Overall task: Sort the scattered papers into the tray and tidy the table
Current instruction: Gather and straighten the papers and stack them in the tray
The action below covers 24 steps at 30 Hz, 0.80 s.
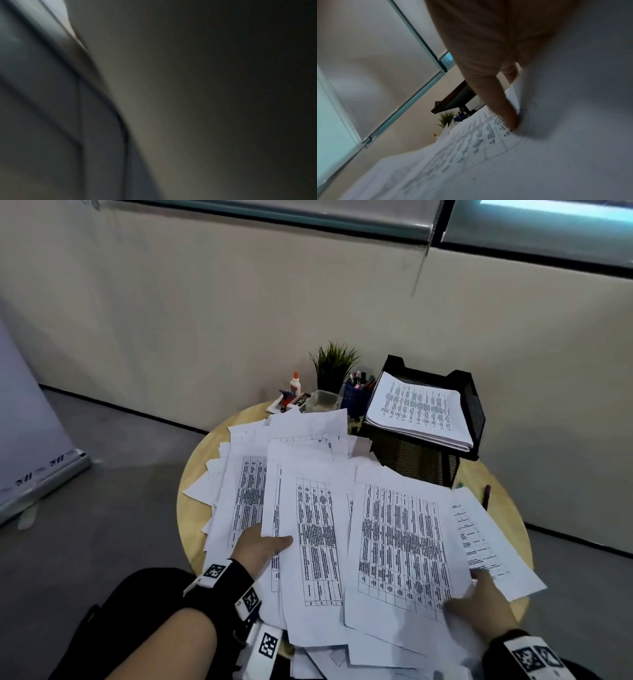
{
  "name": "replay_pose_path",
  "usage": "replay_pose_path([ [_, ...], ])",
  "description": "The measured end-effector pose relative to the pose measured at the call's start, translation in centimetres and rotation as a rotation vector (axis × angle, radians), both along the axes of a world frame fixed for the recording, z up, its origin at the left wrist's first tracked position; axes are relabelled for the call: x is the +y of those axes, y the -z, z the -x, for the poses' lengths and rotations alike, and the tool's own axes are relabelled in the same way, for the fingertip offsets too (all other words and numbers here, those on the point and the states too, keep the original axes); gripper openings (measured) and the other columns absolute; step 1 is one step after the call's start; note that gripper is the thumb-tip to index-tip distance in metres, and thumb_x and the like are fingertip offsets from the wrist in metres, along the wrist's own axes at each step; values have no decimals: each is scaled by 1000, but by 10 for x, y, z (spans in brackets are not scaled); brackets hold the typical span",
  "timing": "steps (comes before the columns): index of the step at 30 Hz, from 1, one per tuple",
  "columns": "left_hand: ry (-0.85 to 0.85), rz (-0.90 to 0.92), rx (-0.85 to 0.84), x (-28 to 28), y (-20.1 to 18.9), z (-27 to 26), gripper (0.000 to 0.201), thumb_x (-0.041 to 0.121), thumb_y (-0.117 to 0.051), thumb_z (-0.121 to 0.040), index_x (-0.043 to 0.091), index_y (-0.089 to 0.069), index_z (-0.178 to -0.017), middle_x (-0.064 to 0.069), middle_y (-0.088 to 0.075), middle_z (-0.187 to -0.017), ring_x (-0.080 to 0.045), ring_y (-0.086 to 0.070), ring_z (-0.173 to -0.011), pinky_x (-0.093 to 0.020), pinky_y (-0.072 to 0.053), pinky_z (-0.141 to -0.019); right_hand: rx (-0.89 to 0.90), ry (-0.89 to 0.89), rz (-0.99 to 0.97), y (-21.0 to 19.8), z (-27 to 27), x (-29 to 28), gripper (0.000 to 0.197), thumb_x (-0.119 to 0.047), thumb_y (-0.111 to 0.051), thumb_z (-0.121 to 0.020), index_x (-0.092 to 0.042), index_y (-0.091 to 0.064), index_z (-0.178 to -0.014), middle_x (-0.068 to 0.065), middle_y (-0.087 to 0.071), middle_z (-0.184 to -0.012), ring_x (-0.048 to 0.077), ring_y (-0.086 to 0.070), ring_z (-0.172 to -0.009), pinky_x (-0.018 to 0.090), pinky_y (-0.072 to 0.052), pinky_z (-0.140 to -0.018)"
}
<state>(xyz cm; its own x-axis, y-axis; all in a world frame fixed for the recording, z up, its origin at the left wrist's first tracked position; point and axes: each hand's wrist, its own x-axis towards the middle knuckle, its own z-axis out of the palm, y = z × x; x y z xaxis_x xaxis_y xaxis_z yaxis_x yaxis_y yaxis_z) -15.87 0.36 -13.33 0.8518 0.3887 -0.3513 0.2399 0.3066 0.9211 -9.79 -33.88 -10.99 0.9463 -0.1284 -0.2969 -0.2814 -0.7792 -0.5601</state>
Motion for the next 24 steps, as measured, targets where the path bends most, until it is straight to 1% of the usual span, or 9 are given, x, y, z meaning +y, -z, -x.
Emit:
replay_pose_path([
  [2, 30, -20, 25, 0, 1, 1, 31, -4, -74, -73, -3, -65, -102, -18, -69, -104, -28, -66, -94, -38, -52, -89, -39, -20, -35, 3, 1, 2, 56, -5, -70, -69, -9, -45, -119, 12, -65, -95, 26, -60, -83, 31, -45, -71],
  [5, 130, -29, 72, -3, -5, 3, 29, 2, -75, -75, -3, -67, -103, -16, -71, -100, -26, -69, -88, -27, -57, -77, -1, -145, -79, 6, 8, 11, 48, -6, -73, -73, -14, -46, -112, 12, -67, -102, 25, -62, -86, 32, -47, -74],
  [8, 228, 18, 87, -8, -6, 5, 44, 10, -81, -65, -1, -68, -106, -14, -72, -103, -27, -69, -96, -38, -51, -93, 72, -256, -112, 6, 15, 22, 53, -16, -78, -70, -21, -49, -114, 2, -69, -100, 20, -65, -90, 30, -51, -78],
  [12, 311, 61, 83, -16, -1, 6, 56, 14, -82, -52, 4, -68, -105, -13, -71, -106, -28, -68, -101, -41, -49, -96, 96, -295, -95, 6, 13, 24, 47, -24, -77, -73, -22, -58, -116, -4, -71, -97, 11, -66, -85, 25, -51, -73],
  [14, 289, 6, 90, -18, 0, 5, 43, 7, -76, -52, 6, -70, -95, -15, -72, -103, -30, -68, -98, -40, -51, -91, 27, -191, -39, 3, 11, 24, 52, -37, -75, -77, -16, -56, -121, 5, -69, -110, 16, -63, -92, 28, -48, -80],
  [16, 249, -52, 95, -19, 0, 4, 39, 4, -71, -51, 5, -69, -90, -15, -72, -98, -30, -67, -94, -37, -52, -88, -72, 110, 46, 3, 1, 13, 78, -45, -74, -75, -7, -41, -135, 21, -56, -127, 31, -53, -113, 38, -41, -94],
  [19, 229, -89, 97, -18, 3, 1, 34, -6, -71, -61, 3, -67, -93, -10, -72, -87, -27, -66, -87, -35, -50, -86, -75, 448, -104, 19, -25, -21, 107, -49, -84, -54, 7, -37, -132, 30, -54, -123, 41, -53, -115, 48, -44, -95],
  [21, 238, -123, 111, -15, 7, -1, 27, -11, -68, -70, 7, -66, -89, -4, -72, -83, -24, -66, -84, -35, -48, -90, -74, 514, -283, 33, -38, -39, 100, -41, -85, -49, 10, -45, -126, 27, -60, -117, 38, -59, -105, 45, -48, -85],
  [24, 248, -173, 129, -13, 12, -3, 25, -13, -63, -78, 10, -65, -88, -4, -71, -86, -23, -65, -86, -35, -47, -90, -173, 568, -413, 34, -39, -41, 71, -15, -82, -65, 6, -51, -126, 20, -61, -118, 35, -60, -105, 41, -46, -85],
])
